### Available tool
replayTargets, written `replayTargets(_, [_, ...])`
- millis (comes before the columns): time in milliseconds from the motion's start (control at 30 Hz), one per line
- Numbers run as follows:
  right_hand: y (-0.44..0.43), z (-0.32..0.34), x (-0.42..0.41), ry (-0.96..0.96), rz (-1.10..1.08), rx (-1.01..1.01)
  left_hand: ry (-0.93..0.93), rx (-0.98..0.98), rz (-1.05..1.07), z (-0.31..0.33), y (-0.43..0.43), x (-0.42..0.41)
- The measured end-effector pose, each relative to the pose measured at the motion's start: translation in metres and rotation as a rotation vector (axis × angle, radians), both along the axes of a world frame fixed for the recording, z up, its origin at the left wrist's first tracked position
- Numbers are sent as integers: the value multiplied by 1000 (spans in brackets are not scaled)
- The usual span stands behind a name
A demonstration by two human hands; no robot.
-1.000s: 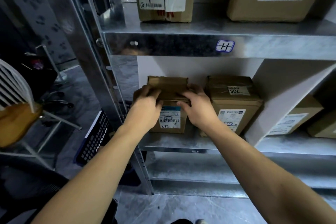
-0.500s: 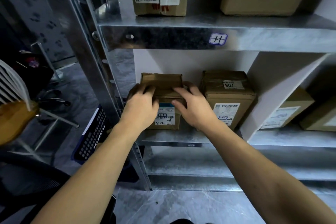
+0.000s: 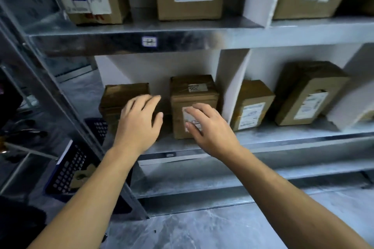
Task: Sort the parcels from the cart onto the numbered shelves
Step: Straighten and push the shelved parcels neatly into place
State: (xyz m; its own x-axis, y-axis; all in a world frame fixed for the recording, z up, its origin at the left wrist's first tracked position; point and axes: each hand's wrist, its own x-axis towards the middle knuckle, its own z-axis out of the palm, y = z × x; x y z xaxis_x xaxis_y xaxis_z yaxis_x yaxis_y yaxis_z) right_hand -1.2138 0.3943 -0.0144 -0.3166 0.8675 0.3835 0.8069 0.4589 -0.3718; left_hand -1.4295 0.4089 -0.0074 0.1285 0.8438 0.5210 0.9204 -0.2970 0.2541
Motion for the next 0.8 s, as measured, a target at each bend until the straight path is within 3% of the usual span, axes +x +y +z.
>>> replayTargets(400, [-83,-17,197,-26,-303,-62,-24,-78,-252,-12,-52,194])
replayTargets(800, [-49,-9,282,-25,-296,-83,4,-141,-247,-11,-11,277])
